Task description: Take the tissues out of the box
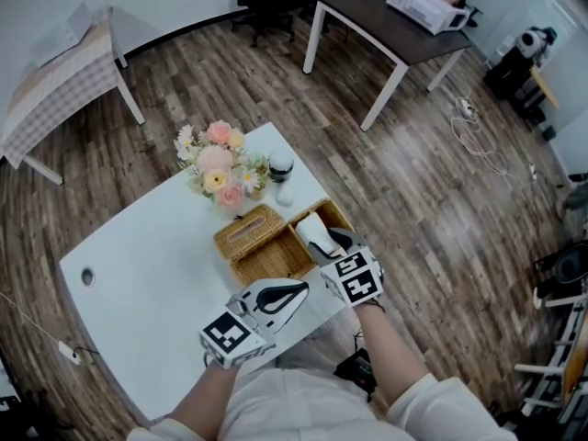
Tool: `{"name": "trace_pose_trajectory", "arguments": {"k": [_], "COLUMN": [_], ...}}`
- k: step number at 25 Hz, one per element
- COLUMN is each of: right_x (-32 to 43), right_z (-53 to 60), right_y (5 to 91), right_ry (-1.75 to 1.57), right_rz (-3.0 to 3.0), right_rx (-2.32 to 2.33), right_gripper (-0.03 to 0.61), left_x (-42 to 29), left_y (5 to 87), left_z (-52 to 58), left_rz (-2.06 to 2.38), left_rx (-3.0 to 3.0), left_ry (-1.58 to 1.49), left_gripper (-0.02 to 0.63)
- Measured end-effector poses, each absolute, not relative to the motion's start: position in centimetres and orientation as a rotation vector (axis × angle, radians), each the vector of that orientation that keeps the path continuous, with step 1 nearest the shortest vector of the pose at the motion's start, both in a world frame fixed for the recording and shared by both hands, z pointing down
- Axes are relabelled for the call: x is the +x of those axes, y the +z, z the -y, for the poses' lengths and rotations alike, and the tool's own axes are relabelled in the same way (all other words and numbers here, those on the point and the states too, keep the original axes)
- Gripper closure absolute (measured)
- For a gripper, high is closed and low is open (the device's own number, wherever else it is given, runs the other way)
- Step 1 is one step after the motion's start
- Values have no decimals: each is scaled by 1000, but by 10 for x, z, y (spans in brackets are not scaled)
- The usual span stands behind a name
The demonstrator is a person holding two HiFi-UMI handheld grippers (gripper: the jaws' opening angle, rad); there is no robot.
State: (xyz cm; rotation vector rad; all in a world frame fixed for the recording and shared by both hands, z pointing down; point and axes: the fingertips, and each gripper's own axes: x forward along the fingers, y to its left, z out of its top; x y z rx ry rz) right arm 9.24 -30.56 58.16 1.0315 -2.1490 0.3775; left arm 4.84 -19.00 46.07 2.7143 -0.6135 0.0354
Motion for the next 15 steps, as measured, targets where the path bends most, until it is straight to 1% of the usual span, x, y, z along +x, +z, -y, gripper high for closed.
{"name": "trace_pose_trajectory", "arguments": {"k": [11,15], "right_x": [98,112], "right_z": [304,304], "right_y": [554,538], "right_ry": [367,489], "right_rz": [2203,2281], "right_rx": [1086,1186], "right_gripper": [367,367], "left_x": [49,50], "left_y": [457,457], "left_z": [186,187], "left_rz": [611,619], "left_rx": [2719,2717], "left_ry": [40,33], "left_gripper": [615,615]}}
